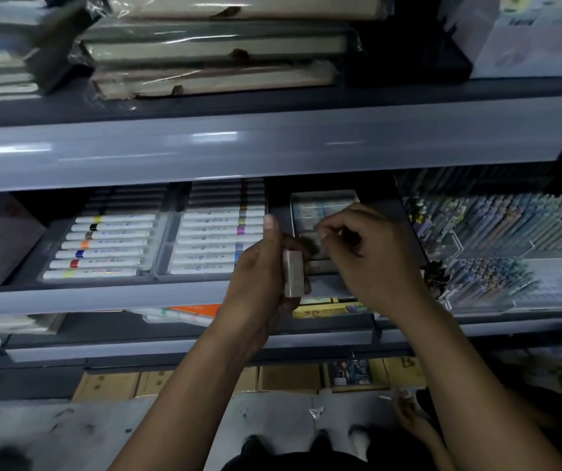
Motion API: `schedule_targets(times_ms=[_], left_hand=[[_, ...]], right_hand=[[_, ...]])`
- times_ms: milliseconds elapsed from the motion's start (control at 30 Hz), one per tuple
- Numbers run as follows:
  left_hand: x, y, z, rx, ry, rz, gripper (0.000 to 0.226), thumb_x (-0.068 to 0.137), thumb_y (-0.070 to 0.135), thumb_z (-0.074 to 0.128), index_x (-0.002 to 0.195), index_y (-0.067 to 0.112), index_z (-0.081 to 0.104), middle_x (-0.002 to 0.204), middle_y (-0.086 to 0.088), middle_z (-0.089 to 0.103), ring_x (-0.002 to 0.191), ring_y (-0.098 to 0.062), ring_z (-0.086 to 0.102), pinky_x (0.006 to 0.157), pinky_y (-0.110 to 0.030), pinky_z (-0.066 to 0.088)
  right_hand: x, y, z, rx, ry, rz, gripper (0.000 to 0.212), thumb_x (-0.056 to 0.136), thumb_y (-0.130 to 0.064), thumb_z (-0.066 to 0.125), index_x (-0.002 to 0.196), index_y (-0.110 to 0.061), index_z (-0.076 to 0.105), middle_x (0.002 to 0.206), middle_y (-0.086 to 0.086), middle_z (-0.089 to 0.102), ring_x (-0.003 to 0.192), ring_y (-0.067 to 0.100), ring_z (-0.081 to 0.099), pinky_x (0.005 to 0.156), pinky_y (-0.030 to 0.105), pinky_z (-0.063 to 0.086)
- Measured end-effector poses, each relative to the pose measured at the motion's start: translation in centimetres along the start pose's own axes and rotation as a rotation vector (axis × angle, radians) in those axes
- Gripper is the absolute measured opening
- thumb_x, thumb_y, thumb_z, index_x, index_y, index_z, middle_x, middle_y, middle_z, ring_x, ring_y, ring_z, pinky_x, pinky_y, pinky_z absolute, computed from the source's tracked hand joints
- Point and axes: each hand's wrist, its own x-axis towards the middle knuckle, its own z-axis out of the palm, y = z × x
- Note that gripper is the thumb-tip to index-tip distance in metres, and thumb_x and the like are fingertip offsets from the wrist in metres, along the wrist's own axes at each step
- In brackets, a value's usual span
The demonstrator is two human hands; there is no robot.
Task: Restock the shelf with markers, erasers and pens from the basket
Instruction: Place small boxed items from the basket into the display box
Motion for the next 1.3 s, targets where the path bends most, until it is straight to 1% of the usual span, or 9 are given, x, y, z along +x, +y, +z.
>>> schedule_targets(times_ms=[167,333,733,833,967,1100,1167,1233,1300], left_hand=[[0.5,0.1,-0.7,-0.21,-0.037,-0.07,0.049,0.101,0.056,0.05,0.082,0.023,0.08,0.082,-0.014,0.075,0.068,-0.018,0.073,0.053,-0.025,0.058],[0.9,0.0,-1.0,-0.299,-0.062,-0.069,0.068,0.097,0.053,0.054,0.127,-0.008,0.06,0.118,-0.027,0.074,0.111,-0.039,0.073,0.084,-0.04,0.065],[1.7,-0.7,-1.1,-0.233,-0.103,0.063,0.039,0.106,0.041,0.052,0.106,0.003,0.062,0.112,-0.027,0.074,0.108,-0.038,0.075,0.08,-0.041,0.063],[1.8,-0.9,-1.2,-0.15,-0.048,0.093,0.031,0.112,0.031,0.048,0.098,0.008,0.062,0.085,-0.012,0.075,0.078,-0.025,0.076,0.066,-0.035,0.062],[2.0,-1.4,-1.4,0.111,0.03,0.188,0.038,0.112,0.021,0.048,0.076,0.024,0.061,0.058,0.003,0.054,0.049,-0.012,0.047,0.044,-0.026,0.041],[1.9,-2.0,-1.5,0.376,0.03,0.376,0.026,0.106,0.028,0.062,0.08,0.024,0.066,0.063,0.014,0.06,0.059,-0.006,0.052,0.058,-0.028,0.04],[1.8,-2.2,-1.4,0.476,0.034,0.452,0.018,0.1,0.03,0.07,0.085,0.02,0.071,0.076,0.013,0.069,0.073,-0.004,0.063,0.066,-0.02,0.046],[1.8,-2.3,-1.3,0.544,0.035,0.489,0.012,0.098,0.027,0.073,0.089,0.019,0.073,0.084,0.013,0.072,0.085,-0.002,0.067,0.071,-0.011,0.045],[1.8,-2.6,-1.4,0.591,0.043,0.503,0.008,0.098,0.021,0.074,0.089,0.022,0.073,0.087,0.016,0.072,0.088,0.001,0.066,0.072,-0.007,0.043]], right_hand=[[-1.1,-1.4,0.5,0.149,-0.066,0.015,0.027,0.098,-0.037,0.063,0.108,-0.015,0.074,0.092,-0.007,0.064,0.085,0.013,0.061,0.074,0.034,0.052],[-1.4,-2.0,0.7,0.162,-0.167,0.046,0.032,0.088,-0.042,0.075,0.115,-0.026,0.071,0.096,-0.01,0.065,0.09,0.015,0.062,0.075,0.03,0.052],[-1.5,-1.9,0.7,0.153,-0.119,0.071,0.021,0.091,-0.015,0.076,0.109,-0.023,0.071,0.098,-0.009,0.064,0.092,0.013,0.06,0.077,0.026,0.051],[-1.2,-1.6,0.1,0.19,-0.072,0.119,0.022,0.091,-0.012,0.074,0.108,-0.024,0.069,0.104,-0.008,0.064,0.095,0.014,0.063,0.08,0.029,0.053],[-0.4,-0.9,-1.2,0.136,-0.045,0.147,0.021,0.086,-0.014,0.072,0.102,-0.028,0.074,0.106,-0.012,0.059,0.094,0.008,0.063,0.08,0.023,0.053],[0.9,-0.1,-2.1,-0.218,-0.096,0.145,0.036,0.081,-0.007,0.075,0.112,-0.024,0.074,0.107,-0.005,0.06,0.088,0.009,0.061,0.074,0.012,0.044],[1.6,0.0,-2.3,-0.388,-0.164,0.141,0.045,0.081,-0.007,0.076,0.123,-0.018,0.068,0.114,0.001,0.064,0.097,0.015,0.062,0.078,0.016,0.044],[2.2,0.0,-2.1,-0.4,-0.225,0.152,0.048,0.082,-0.005,0.076,0.127,-0.015,0.064,0.114,0.002,0.066,0.1,0.017,0.062,0.083,0.024,0.048],[2.6,-0.3,-1.5,-0.313,-0.259,0.158,0.041,0.085,-0.005,0.076,0.123,-0.016,0.065,0.104,-0.004,0.066,0.086,0.005,0.06,0.076,0.015,0.048]])
